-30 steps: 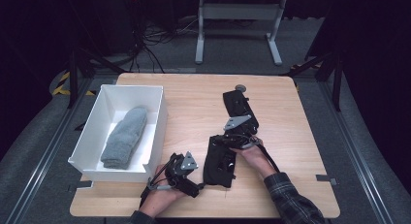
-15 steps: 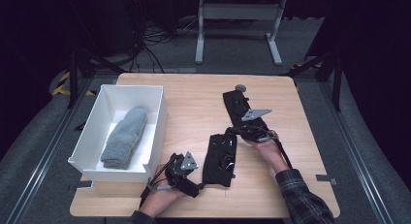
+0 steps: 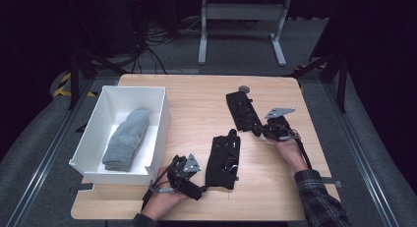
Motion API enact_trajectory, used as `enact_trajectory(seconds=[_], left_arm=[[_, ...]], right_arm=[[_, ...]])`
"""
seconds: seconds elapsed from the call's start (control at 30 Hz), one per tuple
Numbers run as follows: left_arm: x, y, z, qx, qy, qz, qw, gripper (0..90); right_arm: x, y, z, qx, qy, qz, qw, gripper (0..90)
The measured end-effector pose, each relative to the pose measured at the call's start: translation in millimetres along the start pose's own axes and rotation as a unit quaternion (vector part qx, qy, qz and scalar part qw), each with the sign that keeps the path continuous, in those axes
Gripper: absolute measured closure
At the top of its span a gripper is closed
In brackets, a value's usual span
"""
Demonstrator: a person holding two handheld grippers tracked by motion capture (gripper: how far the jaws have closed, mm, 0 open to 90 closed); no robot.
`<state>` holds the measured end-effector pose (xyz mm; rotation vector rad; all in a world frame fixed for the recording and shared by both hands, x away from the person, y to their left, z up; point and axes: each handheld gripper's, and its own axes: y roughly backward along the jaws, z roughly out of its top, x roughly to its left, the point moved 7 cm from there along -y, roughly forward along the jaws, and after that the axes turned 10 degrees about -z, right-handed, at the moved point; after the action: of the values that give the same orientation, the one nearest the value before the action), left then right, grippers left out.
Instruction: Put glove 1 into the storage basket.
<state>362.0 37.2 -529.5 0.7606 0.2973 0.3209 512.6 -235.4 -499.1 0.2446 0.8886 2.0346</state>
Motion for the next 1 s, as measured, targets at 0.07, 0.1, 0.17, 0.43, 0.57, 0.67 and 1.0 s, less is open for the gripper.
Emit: enact_trajectory(seconds=[0.07, 0.1, 0.17, 0.43, 0.57, 0.67, 1.0], left_arm=[[0.0, 0.0, 0.0, 0.000, 0.000, 0.000, 1.0000, 0.2], [0.1, 0.0, 0.0, 0.000, 0.000, 0.000, 1.0000, 0.2], [0.0, 0.0, 0.0, 0.000, 0.000, 0.000, 1.0000, 0.2], [0.0, 0.0, 0.0, 0.000, 0.000, 0.000, 1.0000, 0.2], [0.1, 0.1, 0.0, 0.000, 0.000, 0.000, 1.0000, 0.2], [0.0, 0.0, 0.0, 0.000, 0.000, 0.000, 1.0000, 0.2], [-0.1, 0.0, 0.0, 0.000, 0.000, 0.000, 1.0000, 0.2]], right_arm=[[-0.8, -2.0, -2.9, 0.007, 0.004, -0.006, 0.9999, 90.0], [-1.3, -2.2, -4.0, 0.006, 0.000, -0.004, 1.0000, 90.0], [-2.5, -0.8, -5.1, 0.011, 0.002, -0.007, 0.9999, 90.0], [-4.7, 20.7, -23.9, 0.023, 0.010, -0.013, 0.9996, 90.0], [-5.4, 36.3, -37.5, 0.031, 0.014, -0.017, 0.9993, 90.0], [-3.5, 50.5, -49.4, 0.040, 0.018, -0.018, 0.9989, 90.0], [15.8, 84.1, -77.3, 0.050, 0.016, -0.004, 0.9986, 90.0]])
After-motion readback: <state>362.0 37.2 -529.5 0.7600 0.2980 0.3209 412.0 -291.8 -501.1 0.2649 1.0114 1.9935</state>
